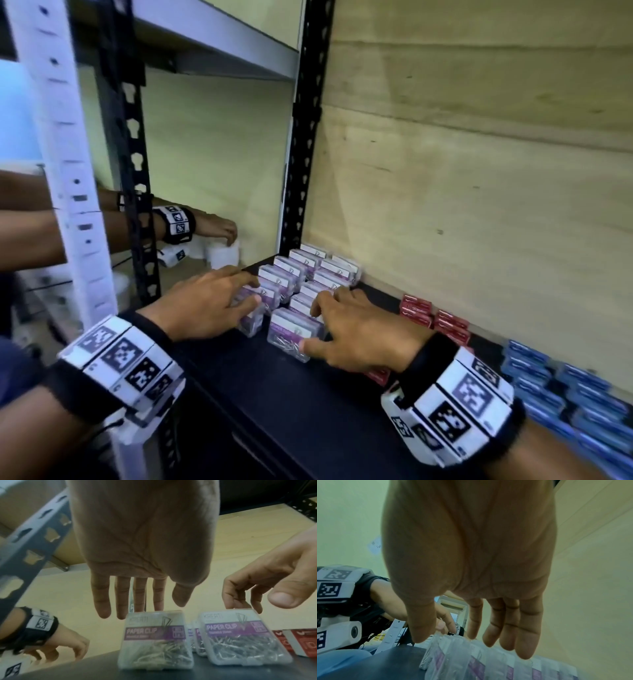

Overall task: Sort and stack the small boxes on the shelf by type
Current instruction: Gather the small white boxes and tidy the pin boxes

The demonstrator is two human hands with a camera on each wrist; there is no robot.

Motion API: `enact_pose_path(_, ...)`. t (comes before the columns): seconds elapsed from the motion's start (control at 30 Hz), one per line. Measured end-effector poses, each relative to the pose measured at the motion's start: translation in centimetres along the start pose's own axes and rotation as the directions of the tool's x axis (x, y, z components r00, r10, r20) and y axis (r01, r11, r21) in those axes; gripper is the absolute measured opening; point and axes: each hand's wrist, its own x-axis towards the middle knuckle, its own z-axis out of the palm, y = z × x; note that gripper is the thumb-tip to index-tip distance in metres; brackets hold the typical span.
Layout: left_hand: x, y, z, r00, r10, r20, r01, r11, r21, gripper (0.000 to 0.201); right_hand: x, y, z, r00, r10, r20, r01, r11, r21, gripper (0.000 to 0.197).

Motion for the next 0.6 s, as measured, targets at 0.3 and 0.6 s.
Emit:
enact_pose_path(0.3,-0.3,-1.3,1.0,0.998,-0.045,-0.047,0.035,0.979,-0.200,0.037,1.9,-1.3,-0.8,1.000,-0.006,-0.007,0.005,0.997,-0.076,0.040)
enact_pose_path(0.6,-0.6,-0.5,1.2,1.000,-0.013,-0.005,0.012,0.977,-0.211,0.034,1.4,-1.0,-1.5,0.999,0.012,0.042,-0.018,0.989,0.144,0.027)
